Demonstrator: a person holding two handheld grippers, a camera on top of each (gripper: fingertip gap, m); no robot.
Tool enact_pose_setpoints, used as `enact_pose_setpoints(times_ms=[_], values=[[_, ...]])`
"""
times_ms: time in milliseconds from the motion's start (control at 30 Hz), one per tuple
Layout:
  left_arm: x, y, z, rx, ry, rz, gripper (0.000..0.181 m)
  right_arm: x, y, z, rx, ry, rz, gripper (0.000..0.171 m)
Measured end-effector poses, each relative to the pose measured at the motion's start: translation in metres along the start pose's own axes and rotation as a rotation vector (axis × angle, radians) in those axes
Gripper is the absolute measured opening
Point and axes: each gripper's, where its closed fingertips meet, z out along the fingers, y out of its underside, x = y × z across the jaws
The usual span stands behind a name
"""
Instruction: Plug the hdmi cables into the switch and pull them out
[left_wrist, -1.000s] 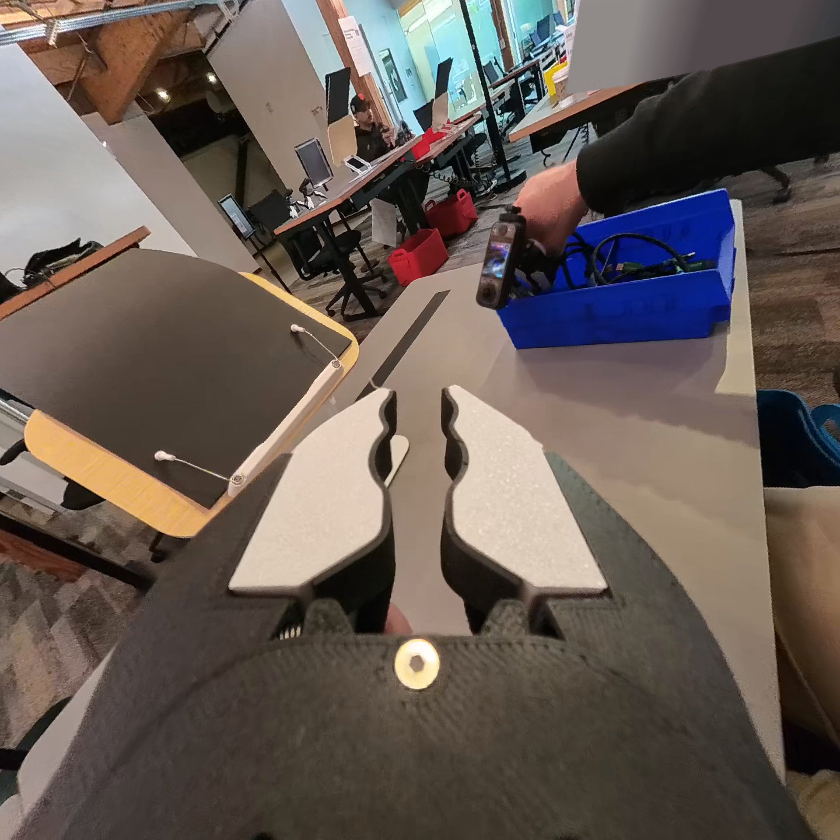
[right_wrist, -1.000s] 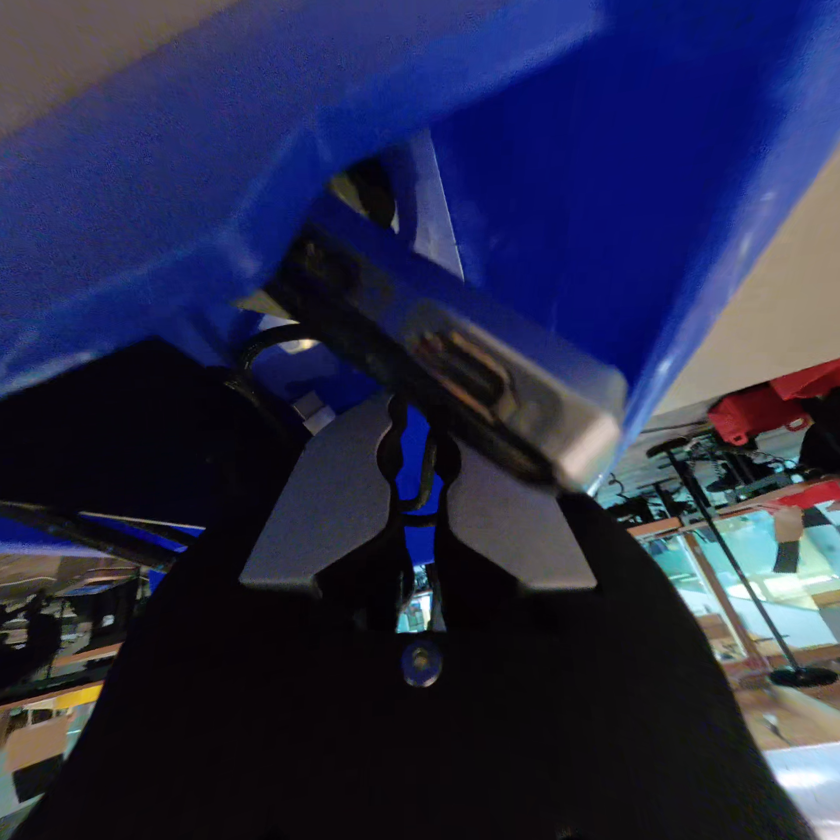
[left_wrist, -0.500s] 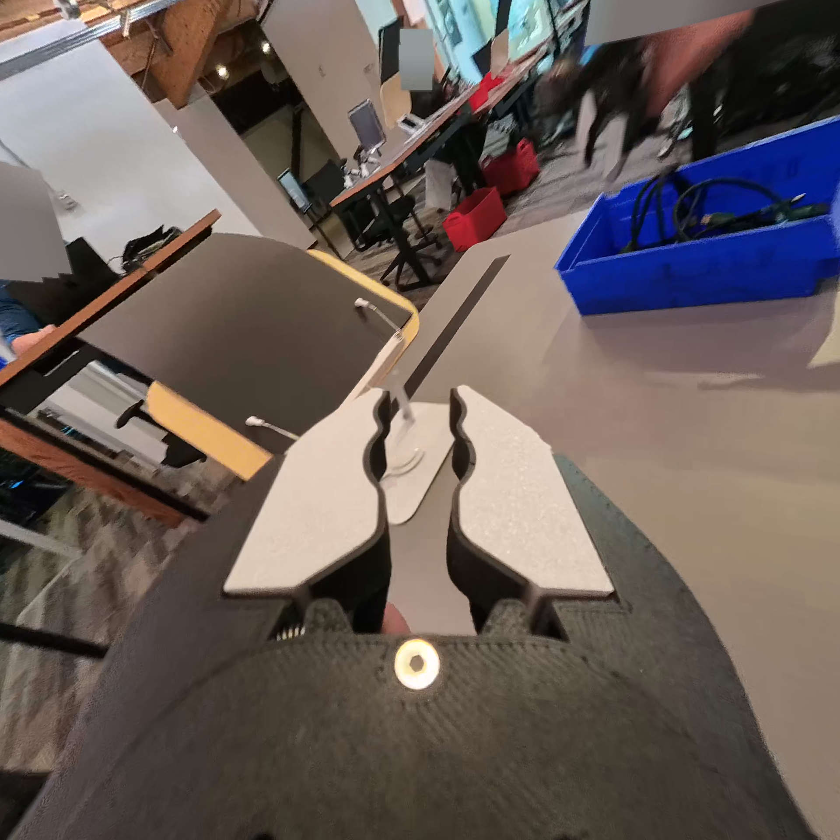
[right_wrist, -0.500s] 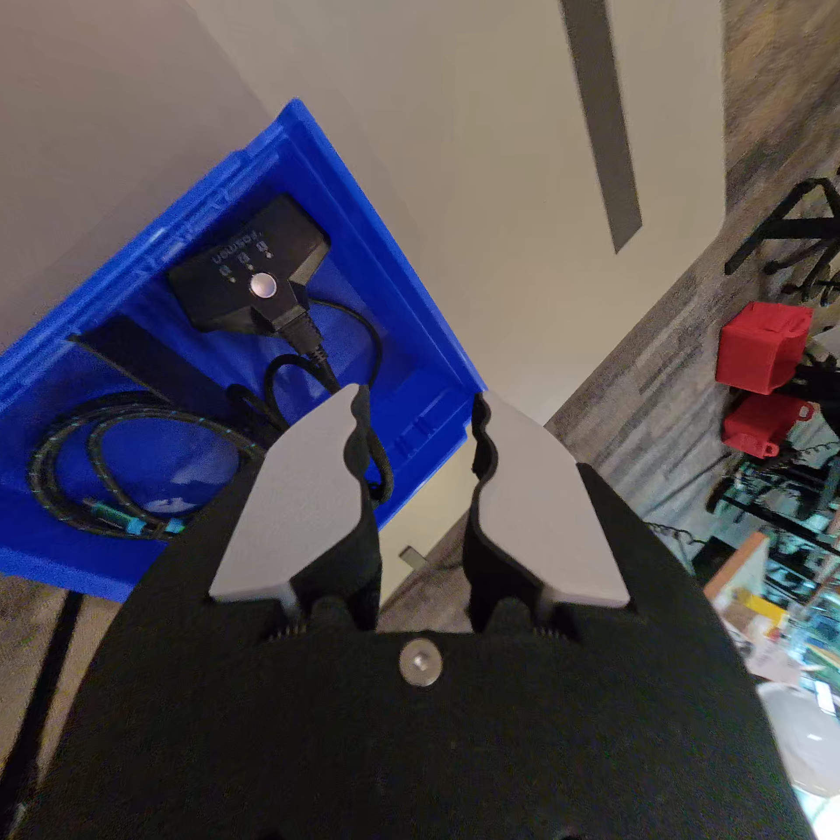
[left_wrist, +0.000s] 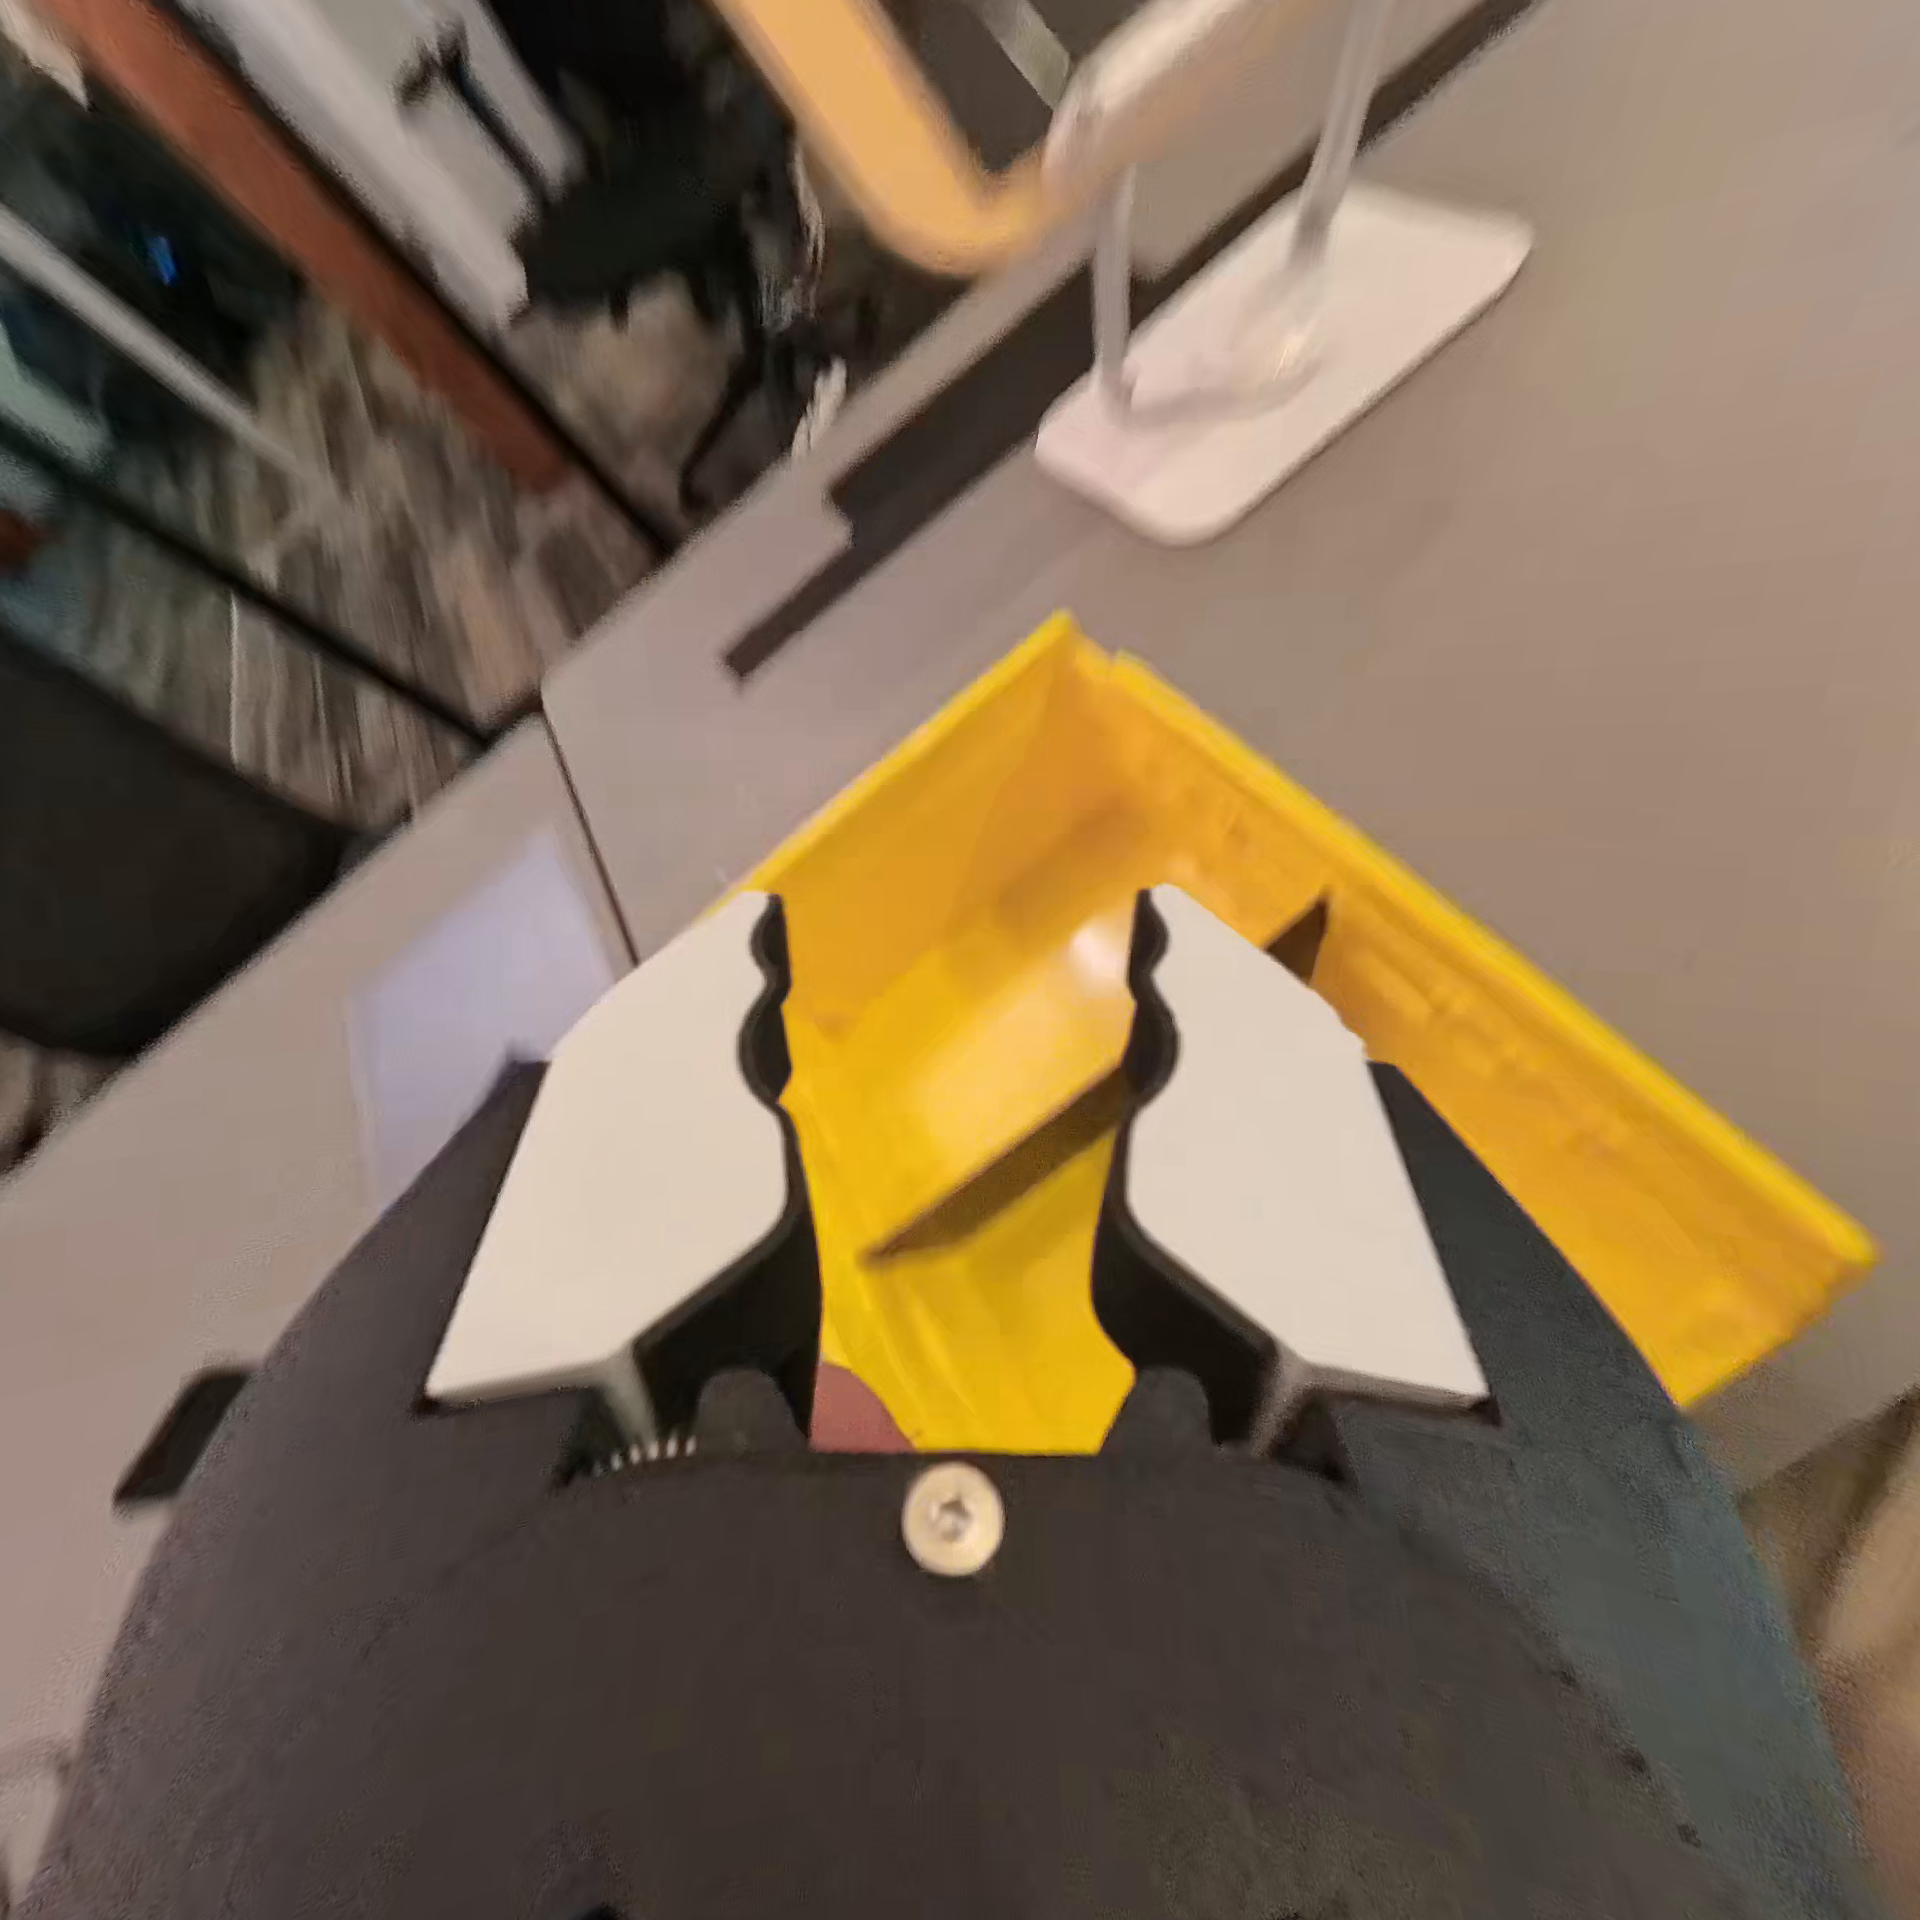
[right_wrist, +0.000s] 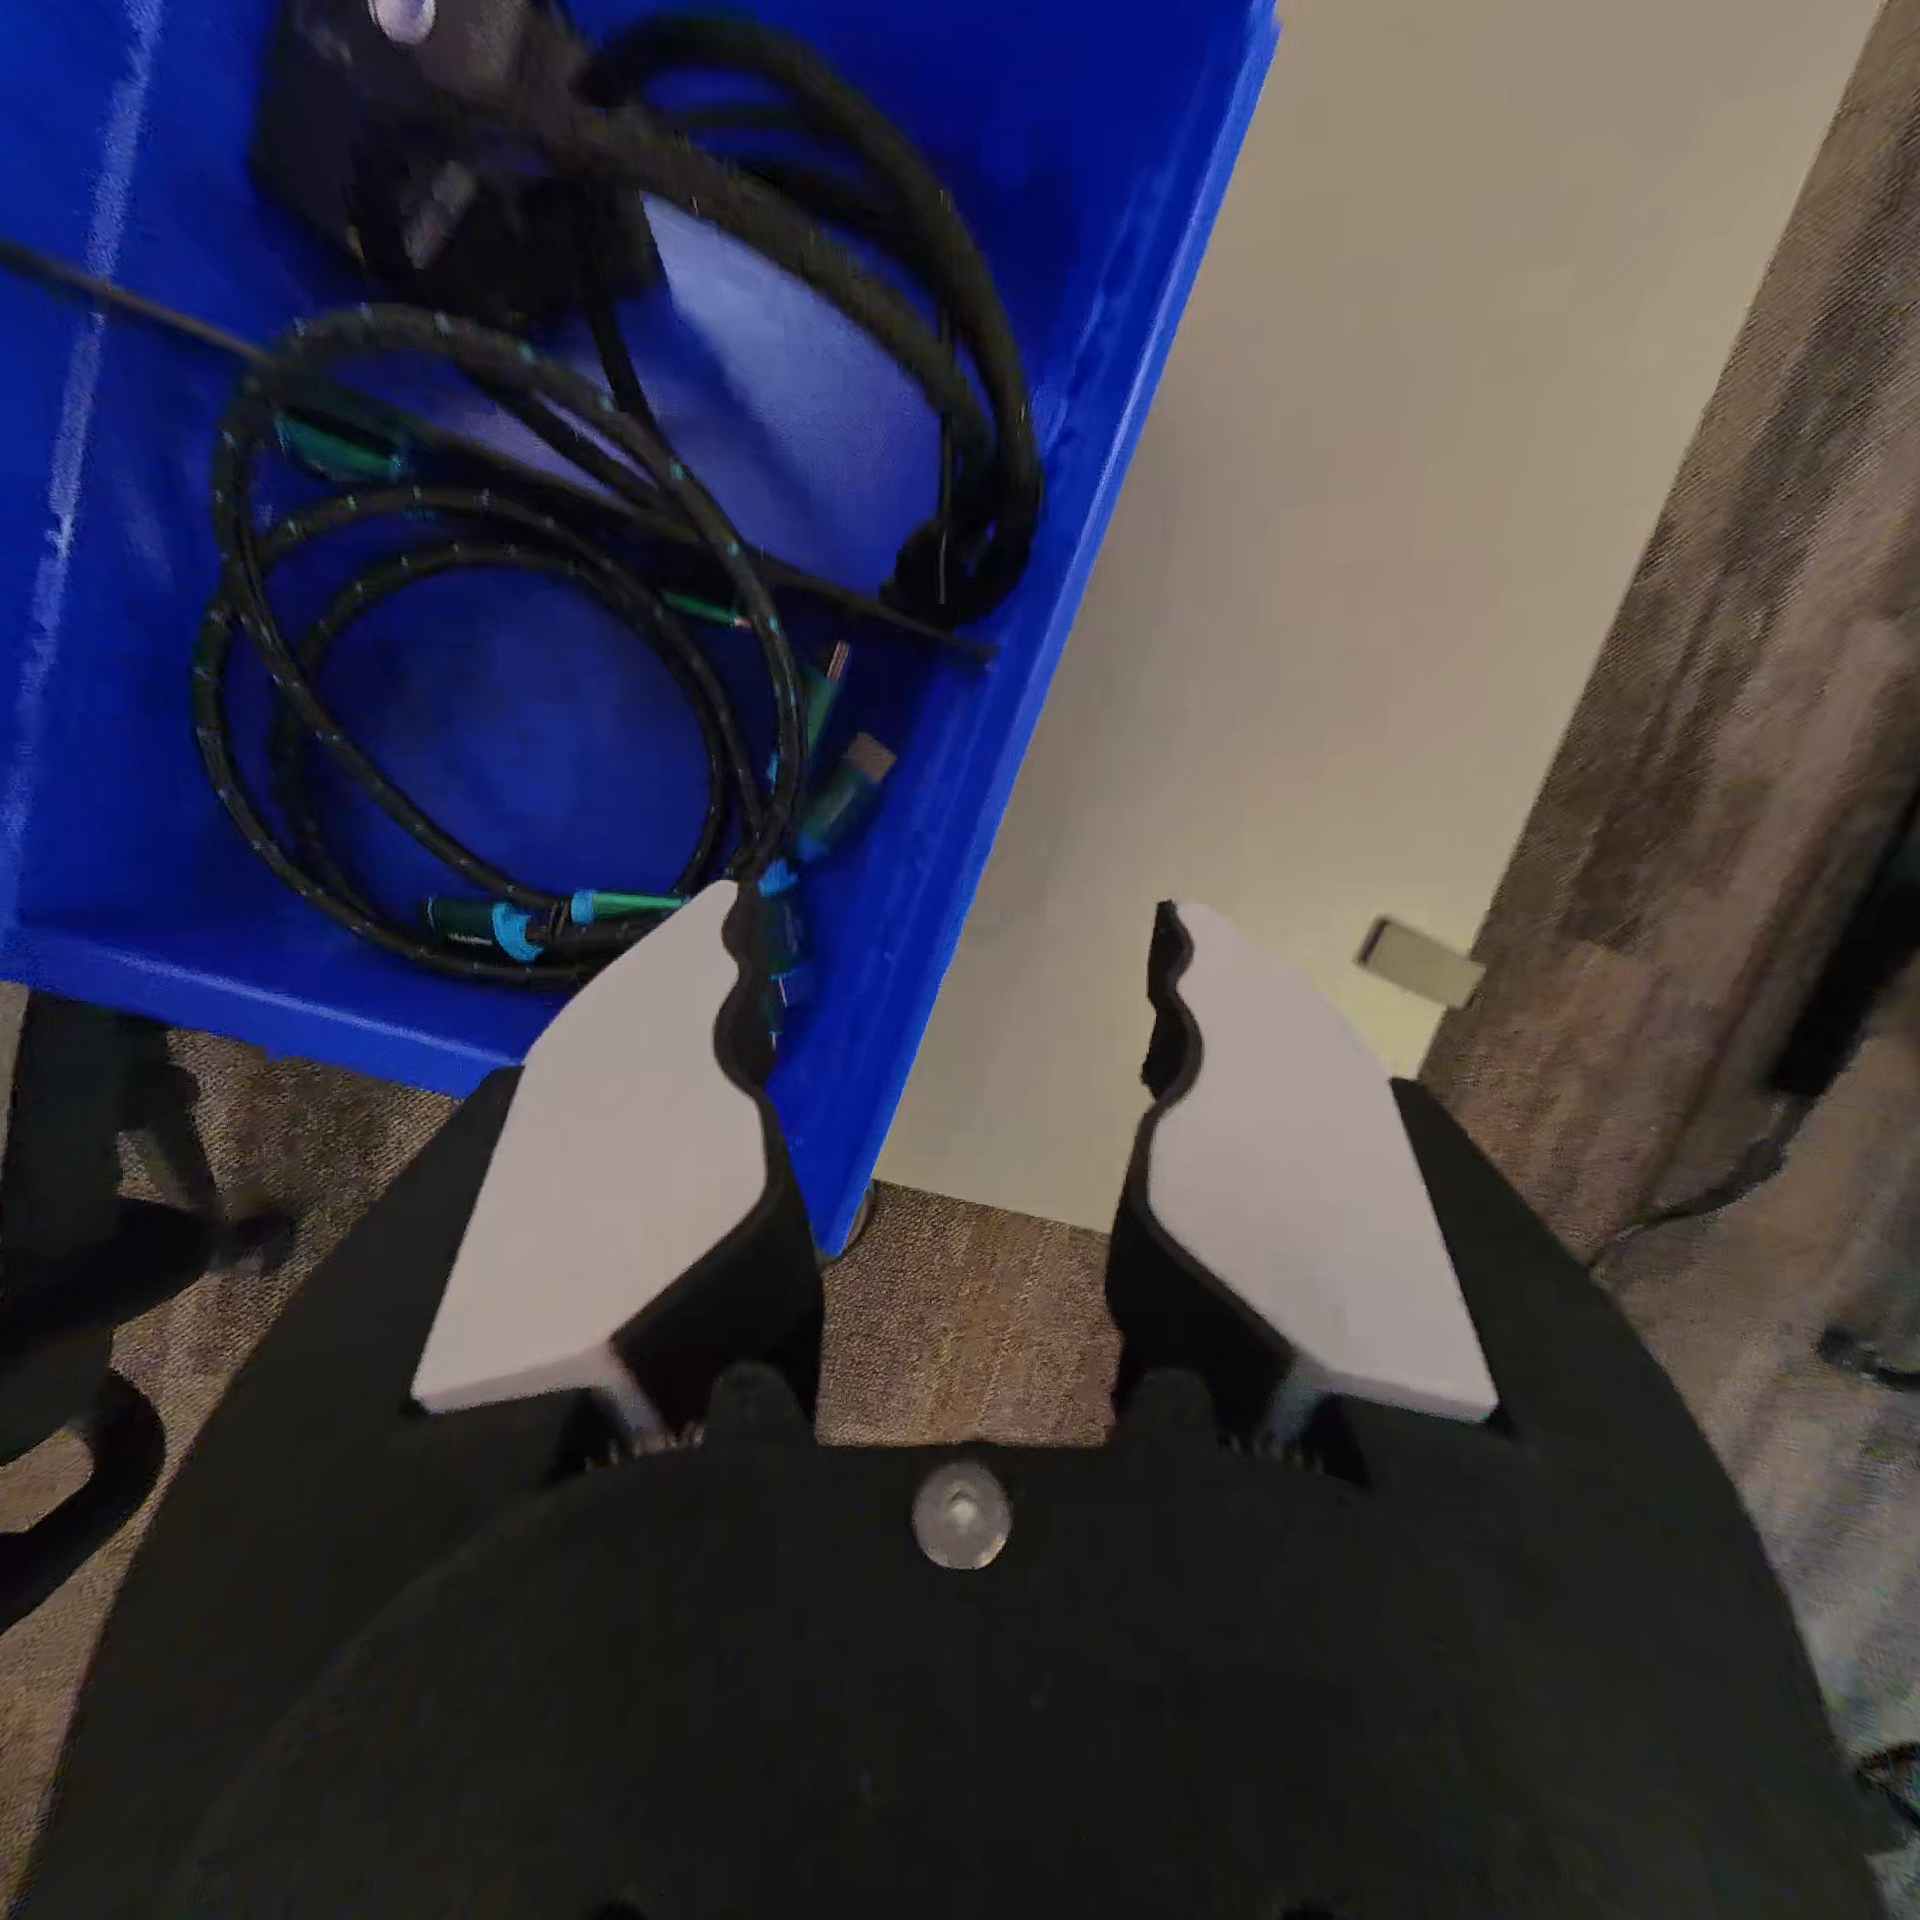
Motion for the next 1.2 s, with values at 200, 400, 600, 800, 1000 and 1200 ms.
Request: enact_pose_setpoints(times_ms=[200,400,600,800,1000,1200], values=[[-0.016,0.102,-0.007,-0.242,-0.066,-0.121,0.078,-0.009,0.041,0.028,-0.025,-0.066,0.057,0.067],[-0.023,0.171,-0.009,-0.353,-0.05,-0.31,0.076,-0.039,0.047,0.043,0.017,-0.226,0.05,0.049],[0.001,0.197,0.011,-0.349,0.078,-0.405,0.038,-0.036,0.045,0.053,0.047,-0.186,0.068,0.023],[0.001,0.19,0.024,-0.301,0.062,-0.447,0.01,-0.058,0.03,0.055,0.092,-0.226,0.053,0.027],[-0.001,0.185,0.023,-0.237,0.06,-0.498,0.006,-0.087,0.005,0.061,0.118,-0.23,0.004,0.03],[-0.008,0.169,0.017,-0.149,0.041,-0.509,0.006,-0.132,-0.022,0.065,0.134,-0.246,-0.051,0.031]])
